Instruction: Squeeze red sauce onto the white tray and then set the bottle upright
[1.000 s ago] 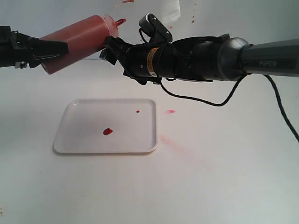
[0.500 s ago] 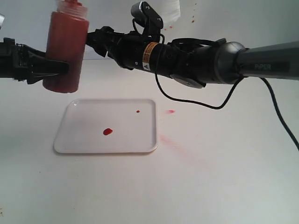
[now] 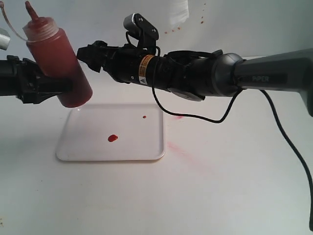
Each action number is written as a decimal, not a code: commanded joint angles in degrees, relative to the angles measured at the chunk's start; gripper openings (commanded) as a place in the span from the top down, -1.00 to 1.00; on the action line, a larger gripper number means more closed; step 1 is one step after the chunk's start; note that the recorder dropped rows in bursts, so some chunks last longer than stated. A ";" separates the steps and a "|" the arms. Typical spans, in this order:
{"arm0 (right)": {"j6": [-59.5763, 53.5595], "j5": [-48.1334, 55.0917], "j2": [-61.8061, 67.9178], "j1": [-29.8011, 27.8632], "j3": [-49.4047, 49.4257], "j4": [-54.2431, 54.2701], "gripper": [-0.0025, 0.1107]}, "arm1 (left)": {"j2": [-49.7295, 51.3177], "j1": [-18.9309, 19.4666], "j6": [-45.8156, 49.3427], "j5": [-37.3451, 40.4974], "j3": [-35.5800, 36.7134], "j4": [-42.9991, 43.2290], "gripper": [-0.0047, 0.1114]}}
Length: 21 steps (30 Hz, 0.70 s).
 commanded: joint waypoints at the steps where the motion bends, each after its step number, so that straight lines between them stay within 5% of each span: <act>1: -0.67 -1.65 0.66 0.69 -0.40 -0.79 -0.30 | -0.47 -0.25 2.20 0.15 -0.14 -4.83 0.86; 8: -0.67 -1.77 0.69 0.69 -0.40 -1.89 -0.30 | -0.47 -0.25 2.95 -1.49 -0.14 -5.06 0.86; 12: -0.81 -2.58 -0.84 -0.02 -0.40 -13.71 -0.30 | -0.47 -0.25 2.95 -2.38 -0.14 -5.06 0.86; 21: -0.34 -2.36 -5.57 -1.70 -0.40 -22.33 -0.58 | -0.47 -0.25 3.52 -2.36 -0.14 -5.06 0.86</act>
